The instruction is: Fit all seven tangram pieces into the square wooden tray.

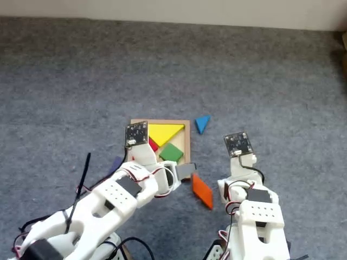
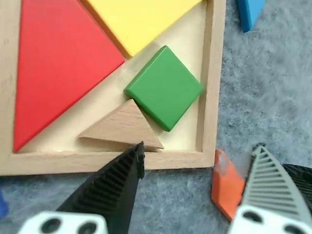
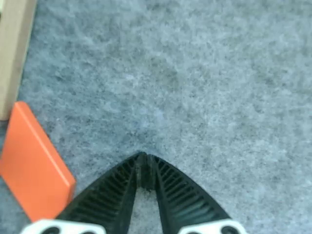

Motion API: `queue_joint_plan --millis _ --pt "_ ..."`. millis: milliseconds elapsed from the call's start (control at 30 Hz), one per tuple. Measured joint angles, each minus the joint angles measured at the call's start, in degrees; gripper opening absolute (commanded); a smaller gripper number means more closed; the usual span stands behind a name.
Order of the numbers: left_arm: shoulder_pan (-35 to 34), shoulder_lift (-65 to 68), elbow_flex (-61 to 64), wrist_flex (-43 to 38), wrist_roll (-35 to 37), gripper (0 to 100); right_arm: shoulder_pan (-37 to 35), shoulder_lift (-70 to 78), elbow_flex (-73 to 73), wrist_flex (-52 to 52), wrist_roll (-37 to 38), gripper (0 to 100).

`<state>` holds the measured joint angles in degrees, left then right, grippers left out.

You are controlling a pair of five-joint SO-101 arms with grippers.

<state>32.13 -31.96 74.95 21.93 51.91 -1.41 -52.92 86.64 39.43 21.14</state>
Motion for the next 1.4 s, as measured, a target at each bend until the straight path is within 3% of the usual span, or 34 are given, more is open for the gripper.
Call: queue_joint_plan --millis 267,500,733,967,1400 --pt "0.0 2.5 -4.4 4.7 2.7 34 0.0 0.0 0.0 0.0 0.0 2.3" --pt "-0.4 -12.7 -4.4 14.6 2.9 34 0.0 0.0 0.0 0.0 0.0 2.3" --pt "-12.0 -33.5 -4.4 24.6 -3.1 30 0.0 0.0 0.0 0.0 0.0 2.3" --pt "-25.1 -49.1 -4.4 34.4 -10.5 1 0.0 0.0 0.0 0.0 0.0 2.3" --pt "-39.8 -60.1 6.8 35.6 -22.9 5 3.7 0.1 -4.7 3.6 0.1 2.3"
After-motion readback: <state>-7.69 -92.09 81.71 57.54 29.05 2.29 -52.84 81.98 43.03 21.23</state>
